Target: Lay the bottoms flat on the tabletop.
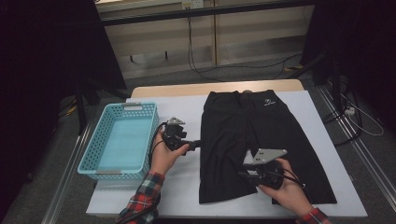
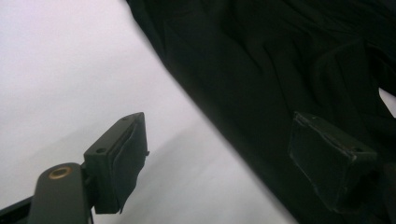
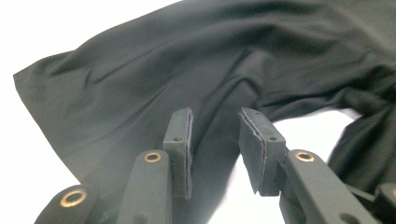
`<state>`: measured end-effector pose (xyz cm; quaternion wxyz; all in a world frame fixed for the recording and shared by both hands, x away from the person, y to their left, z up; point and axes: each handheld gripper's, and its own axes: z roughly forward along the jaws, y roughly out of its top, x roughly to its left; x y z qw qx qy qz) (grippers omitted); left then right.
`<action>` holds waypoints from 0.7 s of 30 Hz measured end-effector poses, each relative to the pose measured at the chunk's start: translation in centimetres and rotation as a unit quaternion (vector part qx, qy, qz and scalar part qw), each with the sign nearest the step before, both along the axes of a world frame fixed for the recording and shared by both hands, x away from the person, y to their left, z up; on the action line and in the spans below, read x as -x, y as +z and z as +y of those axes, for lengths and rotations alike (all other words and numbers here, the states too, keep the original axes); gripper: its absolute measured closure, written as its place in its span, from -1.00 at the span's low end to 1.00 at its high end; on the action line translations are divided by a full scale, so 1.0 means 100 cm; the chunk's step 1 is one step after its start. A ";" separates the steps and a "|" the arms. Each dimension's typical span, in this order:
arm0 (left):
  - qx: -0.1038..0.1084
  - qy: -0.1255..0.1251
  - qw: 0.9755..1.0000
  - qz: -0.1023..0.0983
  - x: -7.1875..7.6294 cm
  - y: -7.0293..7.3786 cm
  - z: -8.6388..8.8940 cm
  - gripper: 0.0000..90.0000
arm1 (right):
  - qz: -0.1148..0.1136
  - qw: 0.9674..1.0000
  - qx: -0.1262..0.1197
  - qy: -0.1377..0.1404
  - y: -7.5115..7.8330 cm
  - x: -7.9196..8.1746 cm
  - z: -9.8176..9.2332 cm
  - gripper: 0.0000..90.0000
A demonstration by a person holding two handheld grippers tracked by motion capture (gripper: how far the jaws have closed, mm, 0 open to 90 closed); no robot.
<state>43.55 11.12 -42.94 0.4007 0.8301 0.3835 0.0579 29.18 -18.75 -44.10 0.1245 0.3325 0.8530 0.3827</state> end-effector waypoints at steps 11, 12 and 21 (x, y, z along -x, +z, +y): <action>-0.006 -0.010 1.000 -0.002 -0.001 -0.002 -0.008 -0.56 | 0.004 1.000 0.024 -0.007 -0.006 -0.006 0.009 0.98; -0.006 -0.010 1.000 -0.002 -0.001 -0.002 -0.008 -0.55 | 0.004 1.000 0.024 -0.007 -0.006 -0.006 0.009 0.98; -0.008 -0.010 1.000 0.002 0.000 -0.004 -0.006 -0.55 | 0.047 0.997 -0.025 -0.047 0.006 0.022 -0.023 0.99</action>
